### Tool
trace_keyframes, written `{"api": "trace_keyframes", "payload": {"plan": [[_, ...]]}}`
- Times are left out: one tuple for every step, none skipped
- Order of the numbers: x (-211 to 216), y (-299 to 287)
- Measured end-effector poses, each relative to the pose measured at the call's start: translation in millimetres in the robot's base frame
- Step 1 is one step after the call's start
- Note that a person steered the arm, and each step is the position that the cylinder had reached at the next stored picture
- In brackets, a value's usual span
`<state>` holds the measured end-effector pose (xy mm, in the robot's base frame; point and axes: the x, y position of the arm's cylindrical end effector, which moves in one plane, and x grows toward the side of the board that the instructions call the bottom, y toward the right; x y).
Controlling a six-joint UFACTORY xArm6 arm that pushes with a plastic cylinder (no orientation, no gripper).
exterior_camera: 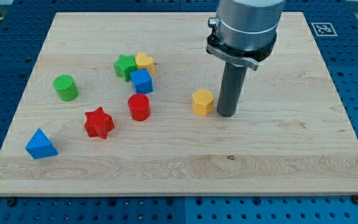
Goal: Push the yellow hexagon towards the right of the red circle
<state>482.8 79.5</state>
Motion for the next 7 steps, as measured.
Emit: {"api": "trace_keyframes", "payload": {"plan": [[20.1, 0.0], [37.2, 0.0], [36.2, 0.0], [30.3, 0.0], [21.0, 0.0], [11.5, 0.0], [8.5, 0.0]]}}
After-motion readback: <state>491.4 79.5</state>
